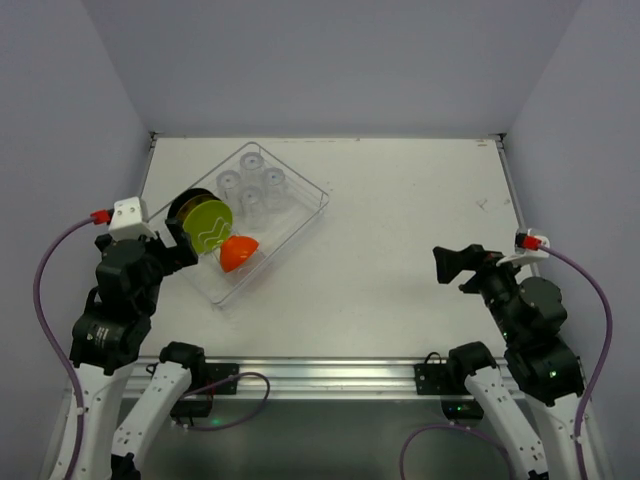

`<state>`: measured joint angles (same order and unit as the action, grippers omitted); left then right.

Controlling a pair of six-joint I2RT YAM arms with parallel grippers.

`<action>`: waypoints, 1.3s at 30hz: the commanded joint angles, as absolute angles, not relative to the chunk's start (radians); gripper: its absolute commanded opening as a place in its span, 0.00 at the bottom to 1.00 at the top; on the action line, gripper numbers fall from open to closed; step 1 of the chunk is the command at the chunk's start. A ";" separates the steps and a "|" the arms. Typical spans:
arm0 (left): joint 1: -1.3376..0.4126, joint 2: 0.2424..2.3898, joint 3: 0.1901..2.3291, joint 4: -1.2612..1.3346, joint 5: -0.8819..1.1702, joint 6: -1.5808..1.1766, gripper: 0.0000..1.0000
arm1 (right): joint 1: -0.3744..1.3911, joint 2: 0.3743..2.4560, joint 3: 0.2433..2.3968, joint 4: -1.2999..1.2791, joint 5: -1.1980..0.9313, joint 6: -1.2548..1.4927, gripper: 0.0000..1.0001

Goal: Unload the mixed dishes from the dish rack

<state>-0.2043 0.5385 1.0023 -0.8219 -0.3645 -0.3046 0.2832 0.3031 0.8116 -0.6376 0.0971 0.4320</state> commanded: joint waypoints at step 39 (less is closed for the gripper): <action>-0.199 0.384 0.790 -0.653 -0.675 -0.478 1.00 | 1.157 1.848 1.721 -0.529 0.549 1.586 0.97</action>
